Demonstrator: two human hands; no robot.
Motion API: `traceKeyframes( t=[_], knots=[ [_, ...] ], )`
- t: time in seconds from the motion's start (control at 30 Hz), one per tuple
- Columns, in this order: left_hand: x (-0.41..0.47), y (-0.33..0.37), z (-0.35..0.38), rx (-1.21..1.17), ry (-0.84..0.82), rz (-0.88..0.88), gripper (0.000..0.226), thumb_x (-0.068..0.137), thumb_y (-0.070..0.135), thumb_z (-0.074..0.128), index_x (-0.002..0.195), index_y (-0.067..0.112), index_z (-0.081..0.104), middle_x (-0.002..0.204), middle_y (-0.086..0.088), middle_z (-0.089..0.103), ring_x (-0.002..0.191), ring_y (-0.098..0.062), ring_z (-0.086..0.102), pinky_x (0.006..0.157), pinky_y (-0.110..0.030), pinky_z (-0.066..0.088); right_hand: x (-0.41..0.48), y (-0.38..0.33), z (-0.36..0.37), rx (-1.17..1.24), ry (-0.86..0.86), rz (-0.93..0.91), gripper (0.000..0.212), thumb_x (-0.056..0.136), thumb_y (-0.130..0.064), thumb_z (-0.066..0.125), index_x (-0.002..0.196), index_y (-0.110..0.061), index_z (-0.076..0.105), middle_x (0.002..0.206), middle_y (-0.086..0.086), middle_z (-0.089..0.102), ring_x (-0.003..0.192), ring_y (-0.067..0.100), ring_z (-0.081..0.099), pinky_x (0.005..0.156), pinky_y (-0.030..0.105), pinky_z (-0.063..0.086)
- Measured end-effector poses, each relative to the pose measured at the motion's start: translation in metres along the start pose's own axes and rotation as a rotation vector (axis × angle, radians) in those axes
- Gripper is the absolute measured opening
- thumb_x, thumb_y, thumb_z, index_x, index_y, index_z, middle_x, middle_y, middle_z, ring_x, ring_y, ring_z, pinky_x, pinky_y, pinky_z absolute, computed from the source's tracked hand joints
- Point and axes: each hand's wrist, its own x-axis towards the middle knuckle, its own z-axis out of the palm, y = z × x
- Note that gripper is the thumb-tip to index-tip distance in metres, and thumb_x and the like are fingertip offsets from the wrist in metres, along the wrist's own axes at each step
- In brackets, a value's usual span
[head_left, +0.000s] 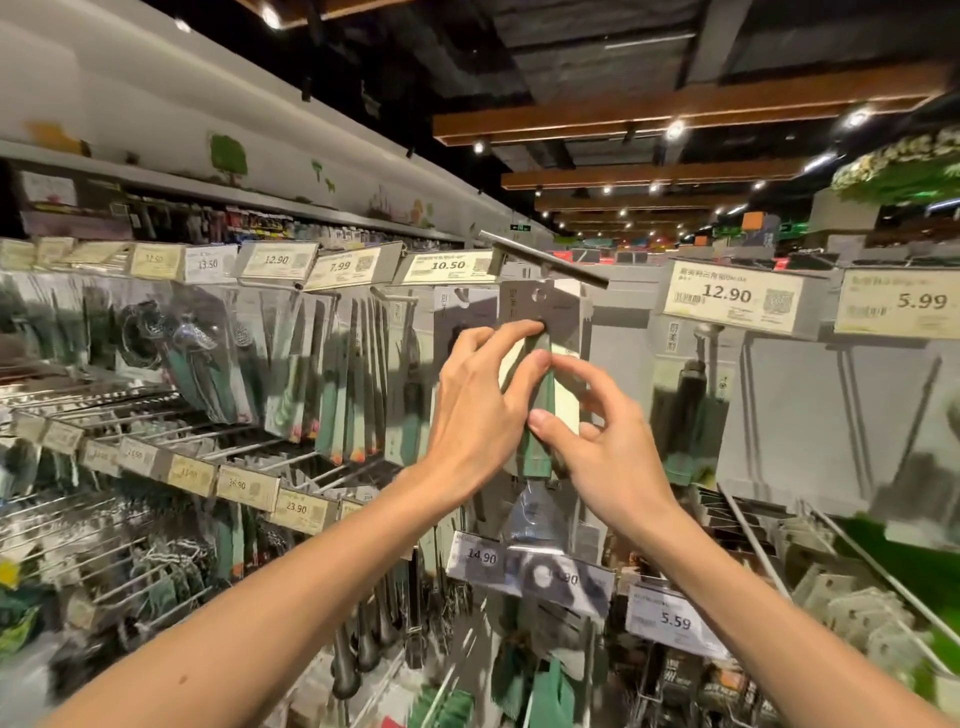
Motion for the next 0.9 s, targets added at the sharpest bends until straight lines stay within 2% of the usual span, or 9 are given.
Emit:
traceKeyframes(
  t=[0.17, 0.2, 0.27, 0.33, 0.43, 0.6, 0.67, 0.77, 0.9],
  knots=[
    [0.019, 0.0, 0.004, 0.096, -0.187, -0.086, 0.04, 0.101, 0.043, 0.047, 0.137, 0.026, 0.055, 0.125, -0.005, 0.062, 0.119, -0.024, 0.052, 0.101, -0.039, 0.041, 0.01, 0.005, 0.0, -0.071, 0.056, 0.024, 0.048, 0.091, -0.024, 0.069, 0.136, -0.03, 0.052, 0.123, -0.022, 0.054, 0.106, -0.018, 0.051, 0.094, 0.02, 0.047],
    [0.023, 0.0, 0.004, 0.099, -0.21, -0.072, 0.038, 0.101, 0.041, 0.049, 0.132, 0.023, 0.058, 0.124, -0.005, 0.064, 0.116, -0.026, 0.055, 0.1, -0.042, 0.044, 0.013, 0.009, -0.001, -0.09, 0.055, 0.037, 0.048, 0.09, -0.025, 0.069, 0.135, -0.031, 0.052, 0.12, -0.021, 0.055, 0.105, -0.015, 0.055, 0.092, 0.022, 0.049],
    [0.028, 0.001, 0.005, 0.124, -0.282, -0.073, 0.027, 0.101, 0.034, 0.052, 0.12, 0.018, 0.062, 0.119, -0.005, 0.065, 0.112, -0.028, 0.056, 0.093, -0.04, 0.046, 0.021, 0.021, -0.003, -0.149, 0.049, 0.085, 0.048, 0.089, -0.03, 0.07, 0.133, -0.029, 0.052, 0.121, -0.012, 0.062, 0.108, 0.013, 0.064, 0.094, 0.041, 0.053],
    [0.034, 0.0, 0.008, 0.173, -0.361, -0.108, 0.012, 0.1, 0.028, 0.054, 0.107, 0.018, 0.058, 0.109, -0.005, 0.061, 0.106, -0.028, 0.057, 0.081, -0.035, 0.043, 0.029, 0.032, -0.003, -0.198, 0.044, 0.151, 0.049, 0.087, -0.035, 0.07, 0.131, -0.026, 0.052, 0.118, 0.002, 0.067, 0.098, 0.021, 0.063, 0.09, 0.047, 0.054],
    [0.043, -0.009, 0.019, 0.207, -0.387, -0.168, 0.011, 0.098, 0.02, 0.059, 0.096, 0.013, 0.05, 0.101, -0.005, 0.059, 0.092, -0.025, 0.059, 0.073, -0.035, 0.045, 0.038, 0.041, -0.002, -0.235, 0.038, 0.187, 0.035, 0.089, -0.028, 0.069, 0.12, -0.025, 0.053, 0.092, -0.003, 0.067, 0.082, 0.016, 0.061, 0.074, 0.032, 0.05],
    [0.05, -0.022, 0.032, 0.208, -0.402, -0.203, 0.028, 0.096, 0.01, 0.061, 0.124, 0.008, 0.057, 0.111, -0.006, 0.069, 0.099, -0.024, 0.065, 0.089, -0.044, 0.055, 0.044, 0.043, -0.001, -0.306, 0.0, 0.202, 0.043, 0.092, -0.023, 0.067, 0.128, -0.025, 0.045, 0.088, -0.009, 0.062, 0.069, 0.007, 0.06, 0.052, 0.009, 0.041],
    [0.051, -0.024, 0.03, 0.212, -0.426, -0.205, 0.029, 0.097, 0.01, 0.059, 0.126, 0.008, 0.055, 0.113, -0.006, 0.067, 0.098, -0.025, 0.065, 0.087, -0.044, 0.055, 0.042, 0.043, -0.004, -0.327, -0.033, 0.204, 0.048, 0.092, -0.022, 0.066, 0.133, -0.026, 0.042, 0.104, -0.004, 0.064, 0.078, 0.007, 0.062, 0.06, 0.009, 0.044],
    [0.05, -0.023, 0.025, 0.199, -0.479, -0.179, 0.04, 0.1, 0.012, 0.055, 0.139, 0.013, 0.048, 0.124, -0.007, 0.064, 0.105, -0.03, 0.064, 0.091, -0.044, 0.054, 0.037, 0.042, -0.013, -0.377, -0.065, 0.195, 0.052, 0.093, -0.026, 0.065, 0.137, -0.033, 0.04, 0.13, 0.0, 0.059, 0.107, 0.017, 0.06, 0.095, 0.032, 0.048],
    [0.037, -0.013, 0.014, 0.138, -0.538, -0.15, 0.041, 0.103, 0.019, 0.05, 0.143, 0.014, 0.045, 0.128, -0.005, 0.059, 0.094, -0.019, 0.064, 0.088, -0.034, 0.05, 0.017, 0.03, -0.023, -0.448, -0.092, 0.298, 0.06, 0.098, -0.036, 0.055, 0.151, -0.022, 0.03, 0.153, 0.003, 0.041, 0.132, 0.021, 0.047, 0.109, 0.037, 0.036]
  ],
)
